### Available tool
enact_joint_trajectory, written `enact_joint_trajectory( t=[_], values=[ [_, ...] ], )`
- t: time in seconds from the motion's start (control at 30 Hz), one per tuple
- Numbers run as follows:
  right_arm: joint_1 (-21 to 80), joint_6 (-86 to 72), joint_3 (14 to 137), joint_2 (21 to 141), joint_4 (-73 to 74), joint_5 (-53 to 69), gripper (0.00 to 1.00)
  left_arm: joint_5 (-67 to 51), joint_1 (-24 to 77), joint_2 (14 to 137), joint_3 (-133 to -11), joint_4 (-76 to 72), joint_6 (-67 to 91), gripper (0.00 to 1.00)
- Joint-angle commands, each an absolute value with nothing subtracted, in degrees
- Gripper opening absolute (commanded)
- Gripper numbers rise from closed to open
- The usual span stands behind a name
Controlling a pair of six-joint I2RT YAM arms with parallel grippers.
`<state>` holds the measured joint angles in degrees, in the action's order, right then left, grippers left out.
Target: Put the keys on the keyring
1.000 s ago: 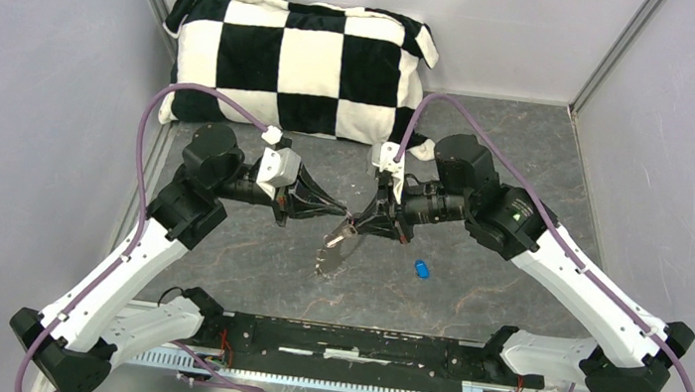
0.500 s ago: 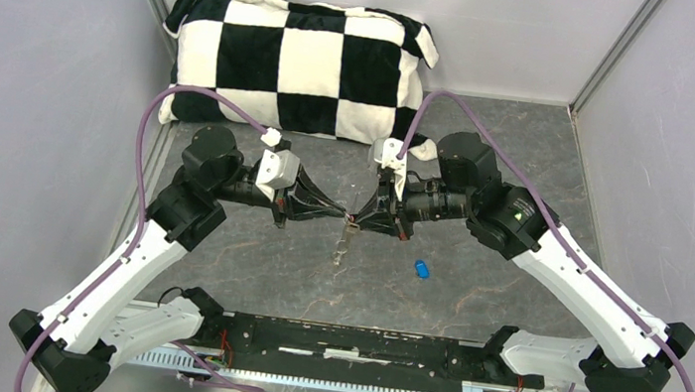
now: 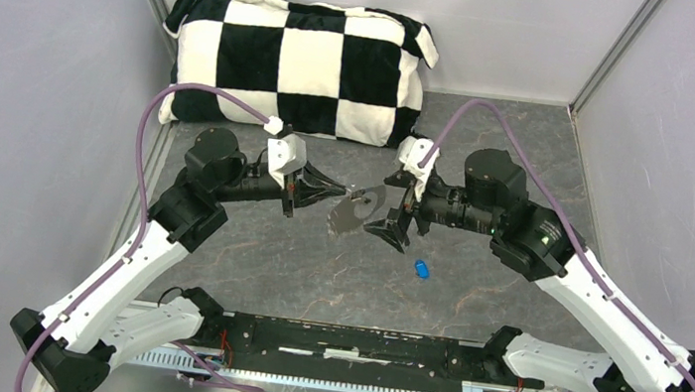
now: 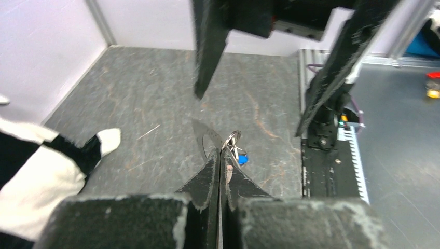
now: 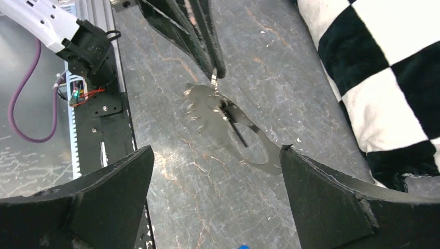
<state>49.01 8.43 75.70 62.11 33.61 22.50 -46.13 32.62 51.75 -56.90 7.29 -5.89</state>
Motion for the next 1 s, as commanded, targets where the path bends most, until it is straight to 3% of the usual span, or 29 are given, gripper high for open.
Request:
enact_joint_trajectory(
  t=[0.0, 0.5, 0.97],
  values=[
    [49.0, 7.0, 72.3, 60.1, 27.2, 19.3, 0.98, -36.4, 32.7, 50.1, -55.5, 3.4, -2.2, 0.02],
    [59.5, 1.8, 57.8, 63.1, 2.3, 6.5, 0.98, -27.6, 32.7, 50.9, -55.7, 0.8, -1.6, 0.02],
    [64.5, 5.4, 53.1, 72.5, -11.8, -23.1, 0.98, -27.4, 32.7, 50.9, -56.8, 0.2, -1.0, 0.02]
  ],
)
